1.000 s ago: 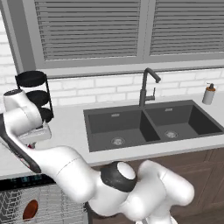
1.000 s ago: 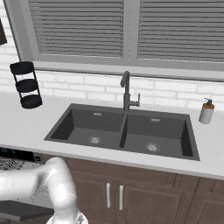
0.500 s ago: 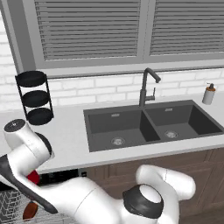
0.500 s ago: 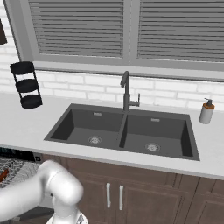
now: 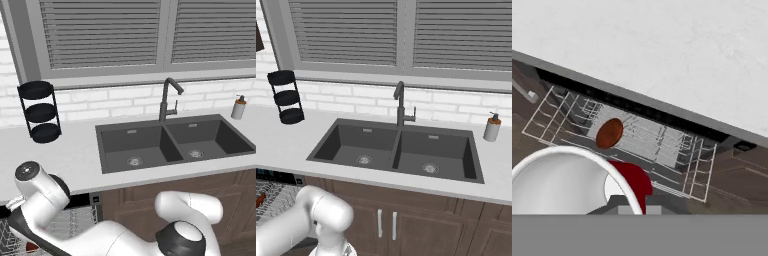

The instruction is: Pick up the cup and bowl from the counter, place them in the dishwasher, and close the dishwasher door.

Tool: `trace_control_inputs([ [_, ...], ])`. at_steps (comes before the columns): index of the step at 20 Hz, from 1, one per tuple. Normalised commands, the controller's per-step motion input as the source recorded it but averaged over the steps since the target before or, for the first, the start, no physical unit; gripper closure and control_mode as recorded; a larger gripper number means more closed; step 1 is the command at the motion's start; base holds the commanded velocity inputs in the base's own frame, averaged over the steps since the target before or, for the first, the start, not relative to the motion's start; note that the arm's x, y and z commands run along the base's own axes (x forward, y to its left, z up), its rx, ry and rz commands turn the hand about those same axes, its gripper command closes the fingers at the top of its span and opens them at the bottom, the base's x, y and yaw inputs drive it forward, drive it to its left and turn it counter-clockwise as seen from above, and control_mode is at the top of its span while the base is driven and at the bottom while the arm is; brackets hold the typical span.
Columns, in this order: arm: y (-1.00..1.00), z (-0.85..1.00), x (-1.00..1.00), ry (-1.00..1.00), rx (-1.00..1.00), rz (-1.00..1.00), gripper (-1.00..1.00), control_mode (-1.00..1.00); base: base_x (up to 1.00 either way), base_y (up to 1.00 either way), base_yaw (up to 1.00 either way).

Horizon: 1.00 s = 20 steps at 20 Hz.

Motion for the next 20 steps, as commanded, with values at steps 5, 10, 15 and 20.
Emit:
trace_control_inputs([
  [5,0.00,-0.40,0.00,-0.05,0.00,0.00,1.00,-1.00,0.00,0.00,0.00],
  [10,0.00,-0.54,0.00,-0.03,0.00,0.00,1.00,-1.00,0.00,0.00,0.00],
  [15,-0.01,-0.73,0.00,0.00,0.00,0.00,1.00,-1.00,0.00,0.00,0.00],
  [20,-0.01,-0.60,0.00,0.00,0.00,-0.01,1.00,-1.00,0.00,0.00,0.00],
])
